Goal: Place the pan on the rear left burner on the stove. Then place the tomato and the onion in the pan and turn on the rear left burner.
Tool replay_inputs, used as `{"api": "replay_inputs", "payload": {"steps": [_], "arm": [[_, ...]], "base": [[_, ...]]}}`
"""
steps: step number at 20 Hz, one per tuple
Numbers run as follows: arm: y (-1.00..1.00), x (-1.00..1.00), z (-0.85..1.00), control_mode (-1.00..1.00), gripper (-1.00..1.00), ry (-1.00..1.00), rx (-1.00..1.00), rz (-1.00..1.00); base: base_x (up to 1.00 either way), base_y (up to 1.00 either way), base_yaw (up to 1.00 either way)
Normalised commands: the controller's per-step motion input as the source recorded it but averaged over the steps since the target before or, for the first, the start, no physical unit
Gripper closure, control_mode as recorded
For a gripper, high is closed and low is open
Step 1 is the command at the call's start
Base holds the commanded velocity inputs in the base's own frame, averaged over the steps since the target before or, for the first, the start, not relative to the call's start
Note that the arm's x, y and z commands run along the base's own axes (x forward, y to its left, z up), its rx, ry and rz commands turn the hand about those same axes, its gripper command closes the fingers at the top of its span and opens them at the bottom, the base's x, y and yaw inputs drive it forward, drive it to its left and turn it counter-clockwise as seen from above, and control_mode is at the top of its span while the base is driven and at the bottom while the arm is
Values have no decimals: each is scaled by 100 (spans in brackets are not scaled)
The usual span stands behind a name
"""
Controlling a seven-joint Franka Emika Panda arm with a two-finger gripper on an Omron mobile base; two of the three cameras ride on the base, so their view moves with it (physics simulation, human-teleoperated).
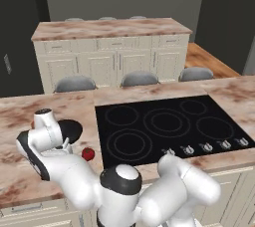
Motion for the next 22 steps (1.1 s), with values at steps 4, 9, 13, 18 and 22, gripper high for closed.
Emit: {"api": "replay_inputs", "payload": {"steps": [4, 9, 13, 18, 22], "arm": [[-1, 0, 19, -100, 100, -3, -1, -2], [-14, 0, 47, -100, 100, -1, 0, -4], [-18, 0, 58, -100, 100, 0, 0, -5], [-40, 0, 31, -100, 100, 0, 0, -8], [-67, 0, 10, -100, 100, 0, 0, -8]], "base": [[0, 0, 0], [0, 0, 0], [0, 0, 0], [0, 0, 0], [0, 0, 0]]}}
